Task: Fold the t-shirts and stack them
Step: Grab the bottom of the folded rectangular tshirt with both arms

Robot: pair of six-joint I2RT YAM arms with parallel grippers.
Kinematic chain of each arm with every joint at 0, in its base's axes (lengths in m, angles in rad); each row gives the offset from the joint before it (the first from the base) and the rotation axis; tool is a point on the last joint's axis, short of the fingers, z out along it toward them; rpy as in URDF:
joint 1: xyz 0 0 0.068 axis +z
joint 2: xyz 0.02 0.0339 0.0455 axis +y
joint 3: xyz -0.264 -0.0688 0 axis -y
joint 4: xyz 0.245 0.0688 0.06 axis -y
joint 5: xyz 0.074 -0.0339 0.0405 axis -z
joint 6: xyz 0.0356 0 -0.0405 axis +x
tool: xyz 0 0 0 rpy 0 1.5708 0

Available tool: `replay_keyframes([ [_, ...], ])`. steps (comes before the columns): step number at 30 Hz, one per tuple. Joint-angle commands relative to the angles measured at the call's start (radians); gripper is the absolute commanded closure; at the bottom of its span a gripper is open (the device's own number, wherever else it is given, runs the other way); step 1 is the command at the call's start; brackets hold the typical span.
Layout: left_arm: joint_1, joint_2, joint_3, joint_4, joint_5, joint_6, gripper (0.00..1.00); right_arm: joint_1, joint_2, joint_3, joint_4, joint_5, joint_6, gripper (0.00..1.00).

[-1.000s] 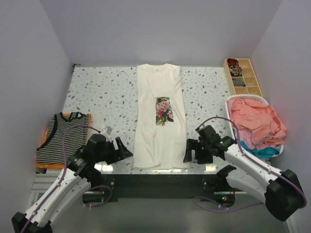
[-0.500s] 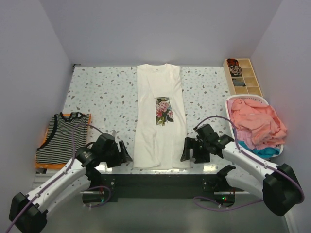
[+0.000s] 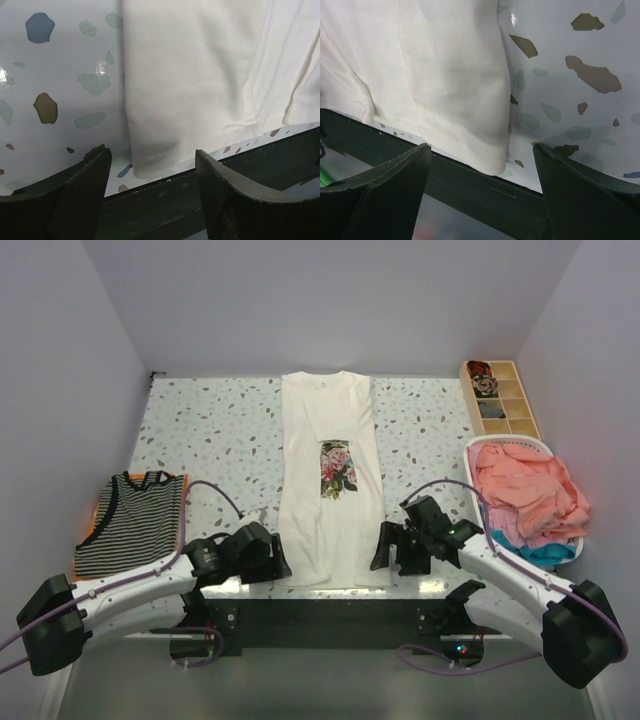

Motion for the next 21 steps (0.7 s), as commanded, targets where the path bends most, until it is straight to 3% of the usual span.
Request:
replay_keyframes([
  [1, -0.008, -0.001, -0.021, 0.082, -0.067, -0.033, 0.34, -0.002, 0.02, -0.052, 0.074, 0.035, 0.035, 0.13],
  [6, -0.029, 0.003, -0.041, 0.099, -0.064, -0.053, 0.4, -0.002, 0.066, -0.075, 0.12, -0.01, 0.044, 0.26],
  [10, -0.037, -0.003, -0.048, 0.087, -0.067, -0.056, 0.42, -0.003, 0.023, -0.076, 0.054, -0.011, 0.043, 0.34],
  [17, -0.043, -0.003, -0.067, 0.088, -0.068, -0.059, 0.43, -0.003, -0.072, -0.082, -0.082, -0.002, 0.05, 0.34],
  [21, -0.043, 0.006, -0.071, 0.111, -0.073, -0.051, 0.46, -0.003, -0.057, -0.102, -0.035, -0.02, 0.056, 0.39],
])
